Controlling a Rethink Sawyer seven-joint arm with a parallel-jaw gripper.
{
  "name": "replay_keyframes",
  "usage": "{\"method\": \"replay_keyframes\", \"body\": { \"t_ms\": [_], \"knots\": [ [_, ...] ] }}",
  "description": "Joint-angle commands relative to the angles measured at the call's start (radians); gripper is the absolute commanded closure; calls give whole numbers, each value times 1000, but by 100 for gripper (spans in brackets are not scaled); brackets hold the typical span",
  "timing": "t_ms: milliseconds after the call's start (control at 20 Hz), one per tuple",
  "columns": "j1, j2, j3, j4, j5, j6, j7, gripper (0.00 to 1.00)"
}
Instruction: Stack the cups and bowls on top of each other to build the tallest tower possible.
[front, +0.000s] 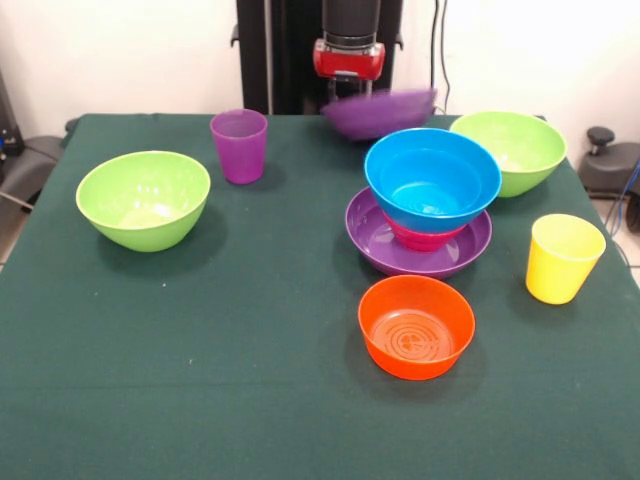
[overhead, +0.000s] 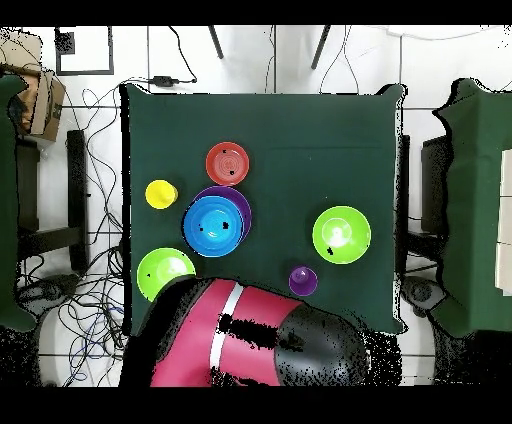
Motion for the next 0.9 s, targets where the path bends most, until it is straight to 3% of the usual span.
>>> {"method": "replay_keyframes", "body": {
  "t_ms": [50,350,600,900],
  "knots": [
    [16,-2,74,-141,91,-26,145,100],
    [1,-166,114,-81,81,121,143,100],
    [-17,-376,183,-31,101,345,131,100],
    [-25,-549,246,-12,151,550,120,100]
  ]
}}
